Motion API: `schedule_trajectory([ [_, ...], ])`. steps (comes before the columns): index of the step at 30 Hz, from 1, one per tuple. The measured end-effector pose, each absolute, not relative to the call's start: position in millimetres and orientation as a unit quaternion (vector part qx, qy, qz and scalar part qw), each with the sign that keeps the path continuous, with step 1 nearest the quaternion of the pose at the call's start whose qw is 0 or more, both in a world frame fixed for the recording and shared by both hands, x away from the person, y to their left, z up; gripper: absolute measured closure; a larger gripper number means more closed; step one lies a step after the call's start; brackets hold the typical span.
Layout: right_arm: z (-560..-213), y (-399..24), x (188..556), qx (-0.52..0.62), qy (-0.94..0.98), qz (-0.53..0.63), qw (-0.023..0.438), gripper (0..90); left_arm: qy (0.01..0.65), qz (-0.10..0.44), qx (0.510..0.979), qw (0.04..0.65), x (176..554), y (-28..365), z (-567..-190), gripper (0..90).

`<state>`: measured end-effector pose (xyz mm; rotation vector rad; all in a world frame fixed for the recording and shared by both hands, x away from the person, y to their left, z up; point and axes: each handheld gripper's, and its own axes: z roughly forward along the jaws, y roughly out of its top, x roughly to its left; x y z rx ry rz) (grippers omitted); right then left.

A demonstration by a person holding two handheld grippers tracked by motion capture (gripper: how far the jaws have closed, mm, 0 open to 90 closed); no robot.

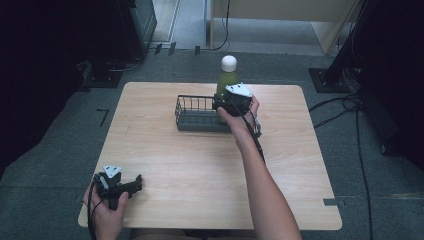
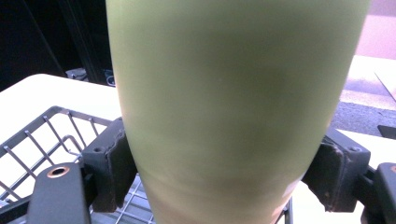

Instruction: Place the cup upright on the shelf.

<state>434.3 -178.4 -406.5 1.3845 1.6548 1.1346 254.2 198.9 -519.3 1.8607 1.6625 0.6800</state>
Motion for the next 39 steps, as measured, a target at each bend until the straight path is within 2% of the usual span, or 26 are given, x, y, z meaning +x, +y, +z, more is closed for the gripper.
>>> schedule_trajectory([
  [15, -406.9, -180.7, 433.1, 0.528, 0.646, 0.436, 0.338, 19.9, 0.618, 0.253, 0.692, 0.274, 254.2, 198.9, -519.3, 0.0],
  [23, -404.8, -187.9, 428.3, 0.543, 0.653, 0.437, 0.298, 7.1, 0.618, 0.253, 0.692, 0.274, 254.2, 198.9, -519.3, 0.0],
  [32, -404.2, -203.1, 410.9, 0.532, 0.664, 0.444, 0.28, 4.0, 0.618, 0.253, 0.692, 0.274, 254.2, 198.9, -519.3, 0.0],
  [39, -405.2, -224.3, 392.0, 0.526, 0.667, 0.446, 0.282, 3.1, 0.618, 0.253, 0.692, 0.274, 254.2, 198.9, -519.3, 0.0],
])
